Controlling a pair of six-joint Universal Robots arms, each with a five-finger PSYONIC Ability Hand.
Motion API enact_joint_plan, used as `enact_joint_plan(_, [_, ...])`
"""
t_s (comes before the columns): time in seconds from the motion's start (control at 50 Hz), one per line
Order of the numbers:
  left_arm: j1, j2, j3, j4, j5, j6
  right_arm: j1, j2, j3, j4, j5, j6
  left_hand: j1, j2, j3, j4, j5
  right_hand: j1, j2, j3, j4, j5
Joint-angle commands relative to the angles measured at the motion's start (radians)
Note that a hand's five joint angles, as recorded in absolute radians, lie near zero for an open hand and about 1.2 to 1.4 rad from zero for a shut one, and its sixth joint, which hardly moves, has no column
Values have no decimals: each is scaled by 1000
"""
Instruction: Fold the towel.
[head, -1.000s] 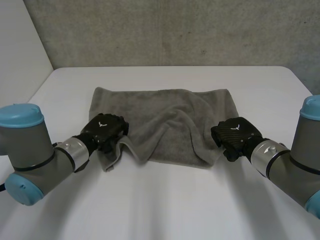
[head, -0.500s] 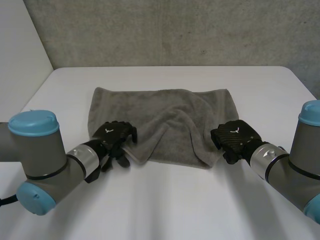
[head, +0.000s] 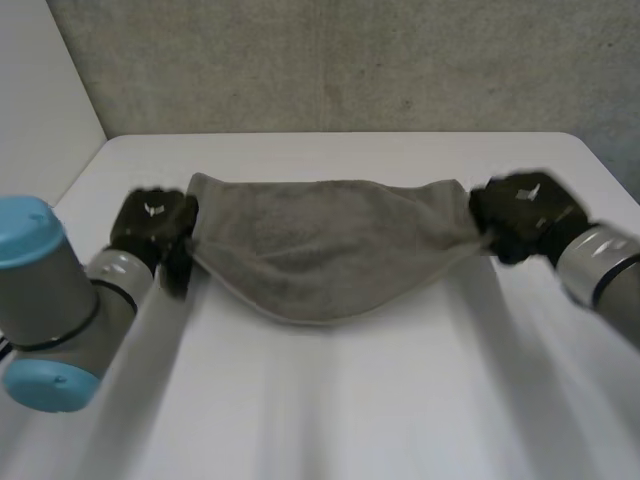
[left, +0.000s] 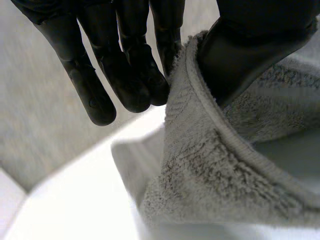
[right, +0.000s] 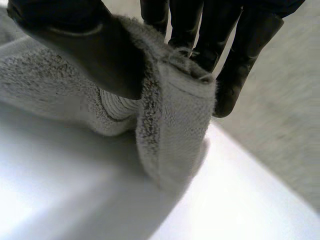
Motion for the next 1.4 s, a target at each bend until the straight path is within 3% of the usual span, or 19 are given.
enact_joint_plan(0.02, [7,263,22,-58,157,-10,-89,-166,-189,205,-78,66,142,61,65,43,118,47,90,70,62,47])
enact_joint_plan(0.16, [66,360,103,-118,190,-20,-189,-148,-395,372,-184,64,142,61,65,43,118,47,90,70,62,47])
enact_joint_plan(0.26, [116,257,181,-164,193,-18,-198,30,-491,416,-182,23,142,61,65,43,118,47,90,70,62,47])
enact_joint_plan(0.3, [122,99,265,-197,191,-15,-149,151,-574,444,-132,-58,142,61,65,43,118,47,90,70,62,47])
enact_joint_plan(0.32, [122,98,266,-197,191,-15,-149,152,-574,444,-132,-59,142,61,65,43,118,47,90,70,62,47])
enact_joint_plan(0.36, [119,21,326,-223,191,-12,-65,284,-663,459,-25,-158,142,61,65,43,118,47,90,70,62,47])
enact_joint_plan(0.42, [112,-118,465,-277,191,-12,-20,351,-722,454,32,-198,142,61,65,43,118,47,90,70,62,47])
enact_joint_plan(0.46, [104,-227,627,-299,185,-21,47,465,-874,426,164,-241,142,61,65,43,118,47,90,70,62,47])
enact_joint_plan(0.48, [104,-227,628,-299,185,-21,47,466,-875,425,164,-241,142,61,65,43,118,47,90,70,62,47])
enact_joint_plan(0.52, [103,-253,711,-302,178,-29,70,532,-1058,354,268,-232,142,61,65,43,118,47,90,70,62,47])
enact_joint_plan(0.64, [87,-198,936,-251,152,-121,81,465,-1183,189,301,-164,142,61,65,43,118,47,90,70,62,47])
enact_joint_plan(0.74, [99,-123,921,-138,144,-221,66,371,-1079,134,241,-77,142,61,65,43,118,47,90,70,62,47])
enact_joint_plan(0.78, [107,-103,861,-104,152,-251,66,339,-961,138,174,-69,142,61,65,43,118,47,90,70,62,47])
enact_joint_plan(0.9, [133,-86,677,-104,181,-244,55,270,-711,134,71,-86,142,61,65,43,118,47,90,70,62,47])
enact_joint_plan(1.0, [159,-52,349,-58,321,-175,-43,241,-422,79,-42,-135,142,61,65,43,118,47,90,70,62,47])
enact_joint_plan(1.24, [236,-40,-93,34,429,110,-166,236,-125,33,-211,-214,142,61,65,43,118,47,90,70,62,47])
enact_joint_plan(1.28, [248,-3,-124,30,432,121,-177,214,-109,45,-228,-201,142,61,65,43,118,47,90,70,62,47])
enact_joint_plan(1.32, [279,134,-176,16,452,103,-219,83,-99,120,-251,-186,142,61,65,43,118,47,90,70,62,47])
enact_joint_plan(1.4, [304,261,-213,7,469,55,-283,-37,-103,203,-284,-152,142,61,65,43,118,47,90,70,62,47])
